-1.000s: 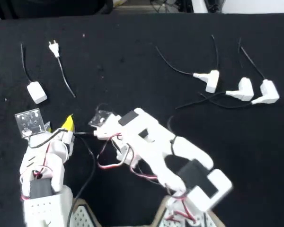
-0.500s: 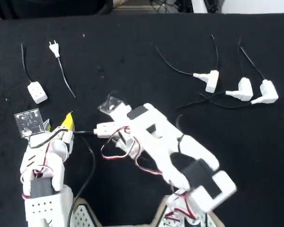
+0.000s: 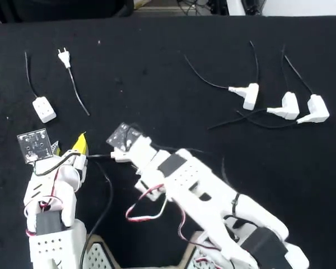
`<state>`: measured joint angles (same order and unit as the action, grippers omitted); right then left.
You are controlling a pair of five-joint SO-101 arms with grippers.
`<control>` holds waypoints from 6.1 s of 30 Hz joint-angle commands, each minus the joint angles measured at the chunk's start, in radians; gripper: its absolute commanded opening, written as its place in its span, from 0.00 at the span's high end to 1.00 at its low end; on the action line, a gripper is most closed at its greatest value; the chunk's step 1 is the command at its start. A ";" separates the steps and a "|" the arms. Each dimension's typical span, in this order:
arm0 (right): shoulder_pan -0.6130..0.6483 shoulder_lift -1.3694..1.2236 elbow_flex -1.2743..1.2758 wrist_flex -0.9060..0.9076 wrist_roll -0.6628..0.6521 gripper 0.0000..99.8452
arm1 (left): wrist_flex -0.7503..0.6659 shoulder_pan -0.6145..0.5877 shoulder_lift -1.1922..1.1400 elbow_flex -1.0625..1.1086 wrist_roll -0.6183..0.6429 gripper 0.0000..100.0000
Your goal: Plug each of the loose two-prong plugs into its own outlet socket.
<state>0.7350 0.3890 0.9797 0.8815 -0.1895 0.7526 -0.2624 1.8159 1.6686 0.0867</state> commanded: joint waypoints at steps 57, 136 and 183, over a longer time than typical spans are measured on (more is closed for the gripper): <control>-0.571 -0.205 -0.211 -0.083 -0.133 0.82 | -0.017 -0.012 0.008 -0.028 0.006 0.77; -0.476 0.021 0.199 -0.476 -0.229 0.82 | -0.018 -0.007 0.008 -0.007 0.005 0.77; -0.428 0.139 0.189 -0.278 -0.124 0.93 | -0.018 -0.004 0.008 -0.008 0.005 0.77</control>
<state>0.3376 0.4902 1.1776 0.6022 -0.3061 0.7526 -0.2685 1.8159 1.6686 0.0867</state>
